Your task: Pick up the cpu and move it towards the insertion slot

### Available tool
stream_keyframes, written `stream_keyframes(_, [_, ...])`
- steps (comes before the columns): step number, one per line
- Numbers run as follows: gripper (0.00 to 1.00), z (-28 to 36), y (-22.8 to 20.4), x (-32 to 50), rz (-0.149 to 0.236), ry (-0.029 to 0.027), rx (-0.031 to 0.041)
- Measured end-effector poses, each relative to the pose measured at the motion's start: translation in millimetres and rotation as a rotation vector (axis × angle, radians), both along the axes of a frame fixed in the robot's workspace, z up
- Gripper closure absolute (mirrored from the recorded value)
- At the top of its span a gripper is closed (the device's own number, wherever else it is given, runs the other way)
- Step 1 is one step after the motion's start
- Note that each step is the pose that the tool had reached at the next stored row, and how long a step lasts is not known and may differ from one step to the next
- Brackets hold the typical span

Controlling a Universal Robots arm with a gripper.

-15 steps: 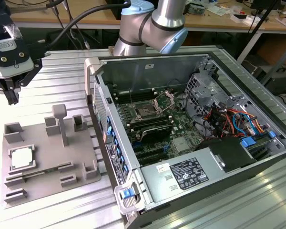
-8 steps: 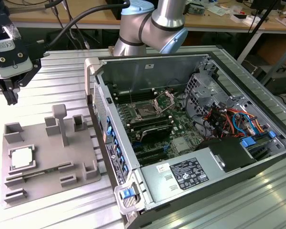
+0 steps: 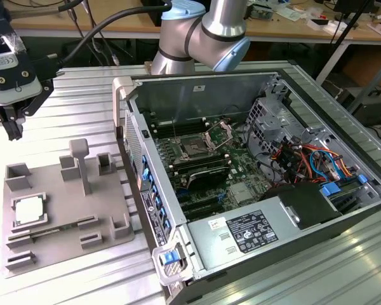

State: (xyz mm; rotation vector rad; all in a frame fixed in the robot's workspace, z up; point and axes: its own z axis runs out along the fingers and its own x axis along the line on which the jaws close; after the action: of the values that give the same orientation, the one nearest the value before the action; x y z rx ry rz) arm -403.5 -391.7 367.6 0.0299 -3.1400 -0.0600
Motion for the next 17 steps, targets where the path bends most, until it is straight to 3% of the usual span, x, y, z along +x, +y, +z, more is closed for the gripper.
stream_keyframes(17, [0.89,-4.0,-1.1,-3.0,0.0,0.0,0.0])
